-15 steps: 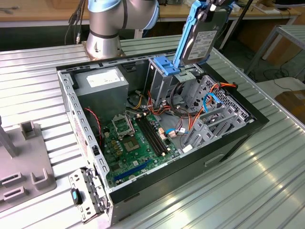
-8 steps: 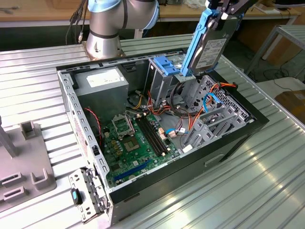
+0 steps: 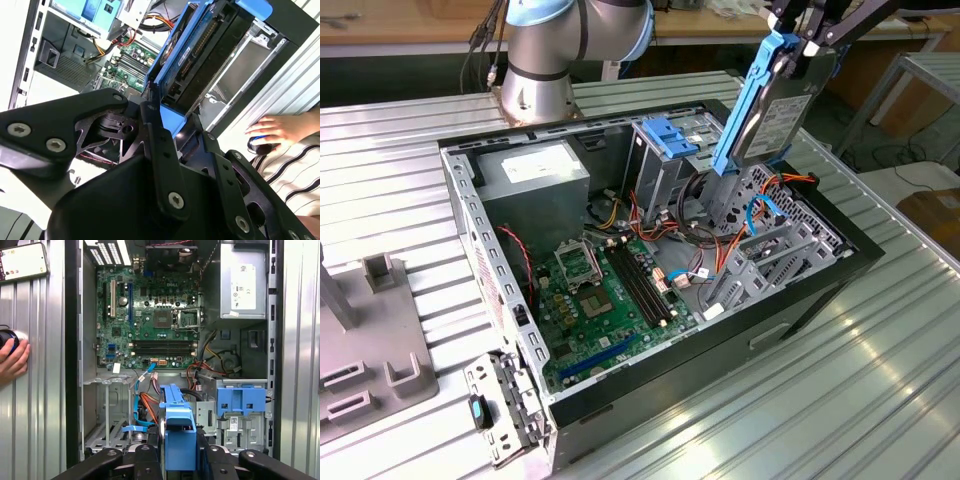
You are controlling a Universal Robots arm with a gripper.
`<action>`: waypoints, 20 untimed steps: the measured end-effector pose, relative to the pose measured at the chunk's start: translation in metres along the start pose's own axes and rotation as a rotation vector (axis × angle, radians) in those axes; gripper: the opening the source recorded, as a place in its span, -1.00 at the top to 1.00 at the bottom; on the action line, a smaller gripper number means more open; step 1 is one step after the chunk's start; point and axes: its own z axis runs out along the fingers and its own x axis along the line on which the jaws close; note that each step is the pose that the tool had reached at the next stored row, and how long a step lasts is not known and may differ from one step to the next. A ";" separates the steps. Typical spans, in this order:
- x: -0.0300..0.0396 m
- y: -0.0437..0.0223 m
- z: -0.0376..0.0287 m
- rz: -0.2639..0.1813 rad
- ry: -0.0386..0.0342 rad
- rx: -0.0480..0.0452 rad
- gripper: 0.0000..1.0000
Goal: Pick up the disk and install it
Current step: 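Insert the disk into the insertion slot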
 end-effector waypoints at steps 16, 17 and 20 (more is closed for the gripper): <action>0.0313 0.0006 -0.0005 0.000 -0.0001 0.0000 0.26; 0.0392 0.0008 -0.0007 0.000 0.0003 0.0000 0.26; 0.0635 0.0013 -0.0005 0.000 0.0018 0.0000 0.26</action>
